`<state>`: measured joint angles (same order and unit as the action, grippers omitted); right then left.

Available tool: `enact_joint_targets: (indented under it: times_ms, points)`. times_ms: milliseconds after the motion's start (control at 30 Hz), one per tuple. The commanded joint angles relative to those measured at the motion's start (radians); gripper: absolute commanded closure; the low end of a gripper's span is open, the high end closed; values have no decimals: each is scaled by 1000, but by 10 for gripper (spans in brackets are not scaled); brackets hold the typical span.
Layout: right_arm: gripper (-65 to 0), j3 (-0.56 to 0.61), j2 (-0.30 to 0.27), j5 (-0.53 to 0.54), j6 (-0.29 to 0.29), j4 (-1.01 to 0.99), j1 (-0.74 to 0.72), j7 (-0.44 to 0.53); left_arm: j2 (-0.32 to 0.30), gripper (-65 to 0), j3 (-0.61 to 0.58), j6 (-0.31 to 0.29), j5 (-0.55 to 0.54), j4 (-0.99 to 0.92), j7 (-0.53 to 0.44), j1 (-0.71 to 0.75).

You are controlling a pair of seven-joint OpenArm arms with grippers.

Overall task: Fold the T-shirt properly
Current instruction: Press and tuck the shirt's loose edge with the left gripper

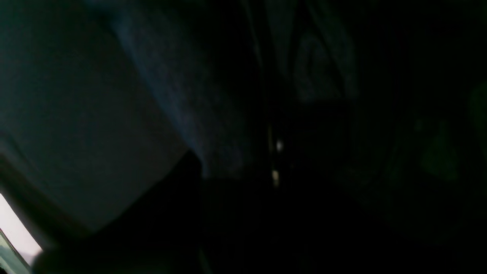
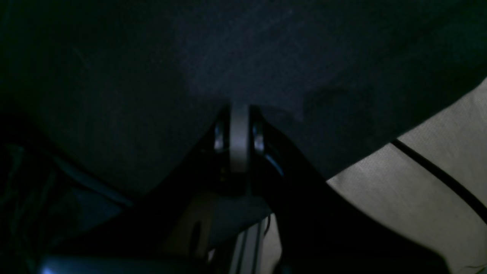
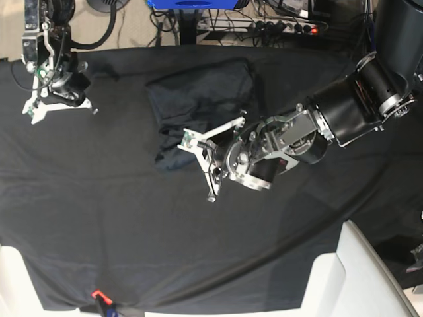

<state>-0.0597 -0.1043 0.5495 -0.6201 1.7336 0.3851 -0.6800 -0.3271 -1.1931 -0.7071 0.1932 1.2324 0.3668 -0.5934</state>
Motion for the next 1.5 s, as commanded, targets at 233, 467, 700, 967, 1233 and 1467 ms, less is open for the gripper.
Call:
enact_joint_targets:
  times_ms: [233, 467, 700, 967, 1233, 1467]
  points:
    - [-21, -6, 4, -1, 3, 16, 13, 10, 70, 0, 6, 9, -1, -56, -85, -43]
    - [-21, -45, 12, -1, 3, 16, 27, 10, 115, 0, -66, 9, -1, -90, -93, -50]
    - [-21, -65, 12, -1, 3, 16, 41, 10, 110, 0, -63, 9, -5, -131, -91, -61]
    - [-23, -61, 12, -1, 3, 16, 35, 10, 98, 0, -63, 9, -8, -131, -88, -66]
    - [-23, -59, 12, -1, 3, 16, 35, 10, 108, 0, -63, 9, -8, -133, -16, -66]
    - [-23, -59, 15, -1, 3, 16, 35, 10, 118, -107, -63, 9, -8, -133, 5, -87]
